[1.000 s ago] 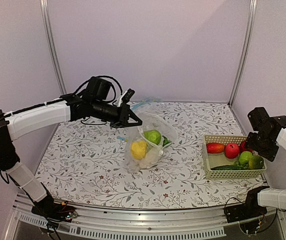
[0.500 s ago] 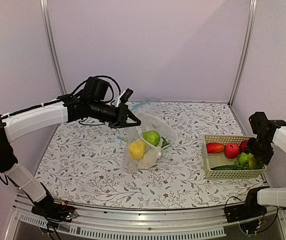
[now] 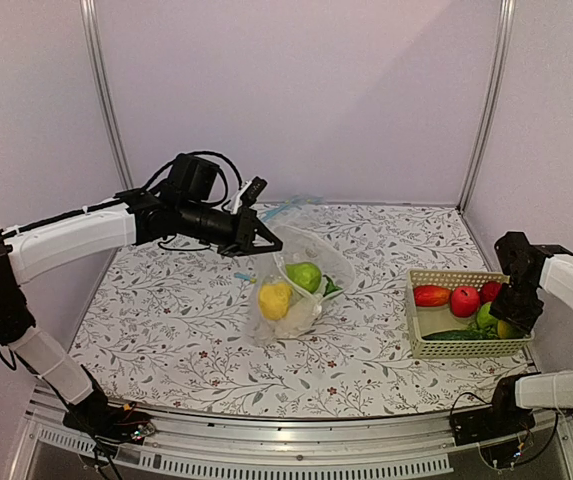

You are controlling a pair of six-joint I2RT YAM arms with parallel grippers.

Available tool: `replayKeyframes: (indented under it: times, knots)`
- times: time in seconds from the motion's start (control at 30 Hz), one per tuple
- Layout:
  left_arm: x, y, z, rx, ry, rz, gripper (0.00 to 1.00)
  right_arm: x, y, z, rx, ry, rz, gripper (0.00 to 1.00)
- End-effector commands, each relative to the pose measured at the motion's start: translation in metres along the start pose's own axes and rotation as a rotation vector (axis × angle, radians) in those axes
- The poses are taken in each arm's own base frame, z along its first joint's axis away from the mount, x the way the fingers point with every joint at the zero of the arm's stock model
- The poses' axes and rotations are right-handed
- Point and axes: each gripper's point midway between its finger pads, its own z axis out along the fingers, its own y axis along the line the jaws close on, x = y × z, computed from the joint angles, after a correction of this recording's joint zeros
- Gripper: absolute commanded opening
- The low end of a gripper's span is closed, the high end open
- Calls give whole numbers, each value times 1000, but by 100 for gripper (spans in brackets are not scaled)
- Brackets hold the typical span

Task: Place the food in the zip-top bag and seal the zipper
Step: Pick up the fake fruit from the bin, then place the fake fruit in the zipper food storage bag.

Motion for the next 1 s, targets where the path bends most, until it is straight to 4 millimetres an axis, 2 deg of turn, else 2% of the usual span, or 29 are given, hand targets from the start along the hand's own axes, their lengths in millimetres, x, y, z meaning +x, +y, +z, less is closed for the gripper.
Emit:
replayKeyframes:
  times: [0.0,0.17,0.27,0.5,0.6,0.77,0.97]
  knots:
    - [-8,-5,-6,17,-27,16,0,-2,-3,6,9,-4,39,55]
    - [-7,-5,-9,6,-30,23,0,-4,-2,1,-11,-6,40,48]
    - [-8,-6,-9,10,-30,19,0,-10,-2,-12,-40,-25,45,46]
    - [-10,-10,-9,21,-30,29,0,-35,8,-67,-229,-109,53,47]
    - [-11,-15,-8,34,-27,44,0,-40,22,-88,-351,-114,41,47]
    - [-10,-22,-6,47,-22,64,0,-40,61,-124,-623,-89,10,46]
    - [-10,-26,-2,60,-13,70,0,-18,117,-182,-915,-92,-177,45]
